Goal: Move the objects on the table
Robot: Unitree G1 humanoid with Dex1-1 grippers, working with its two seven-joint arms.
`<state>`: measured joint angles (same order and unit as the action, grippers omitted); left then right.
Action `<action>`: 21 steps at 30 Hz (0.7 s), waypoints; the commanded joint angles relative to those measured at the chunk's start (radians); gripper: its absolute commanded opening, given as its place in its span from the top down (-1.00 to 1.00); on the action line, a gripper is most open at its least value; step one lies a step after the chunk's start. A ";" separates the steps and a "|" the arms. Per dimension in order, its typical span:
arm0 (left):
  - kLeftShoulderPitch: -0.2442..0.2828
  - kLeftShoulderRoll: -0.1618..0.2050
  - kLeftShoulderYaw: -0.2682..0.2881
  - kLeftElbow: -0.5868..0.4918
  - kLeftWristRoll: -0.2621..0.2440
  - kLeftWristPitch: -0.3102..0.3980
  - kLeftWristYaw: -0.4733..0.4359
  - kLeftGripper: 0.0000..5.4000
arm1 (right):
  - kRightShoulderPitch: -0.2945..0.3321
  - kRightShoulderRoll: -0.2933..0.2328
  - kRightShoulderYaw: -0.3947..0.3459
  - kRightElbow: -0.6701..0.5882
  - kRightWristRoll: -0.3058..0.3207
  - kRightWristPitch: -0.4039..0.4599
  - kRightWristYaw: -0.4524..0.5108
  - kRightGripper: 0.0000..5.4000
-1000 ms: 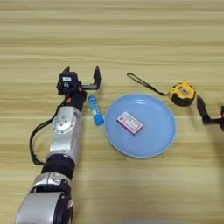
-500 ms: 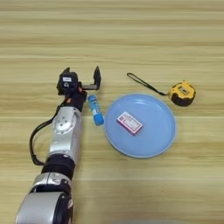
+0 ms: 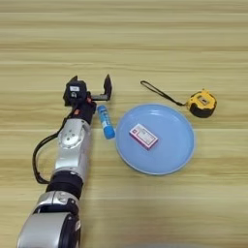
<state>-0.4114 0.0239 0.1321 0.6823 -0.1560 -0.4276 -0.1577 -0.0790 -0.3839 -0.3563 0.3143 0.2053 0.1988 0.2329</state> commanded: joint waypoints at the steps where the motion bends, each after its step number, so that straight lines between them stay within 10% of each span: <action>1: -0.013 0.005 -0.003 0.008 0.014 -0.004 0.004 -1.00 | -0.001 0.003 -0.003 0.032 0.028 0.079 0.011 -0.92; 21: -0.009 0.004 -0.003 0.001 0.015 -0.004 0.005 -1.00 | 0.012 0.019 0.006 -0.014 0.101 0.168 0.062 -0.01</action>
<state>-0.4114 0.0239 0.1322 0.6822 -0.1558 -0.4276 -0.1577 -0.0975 -0.3887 -0.3649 0.2854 0.3002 0.3181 0.2895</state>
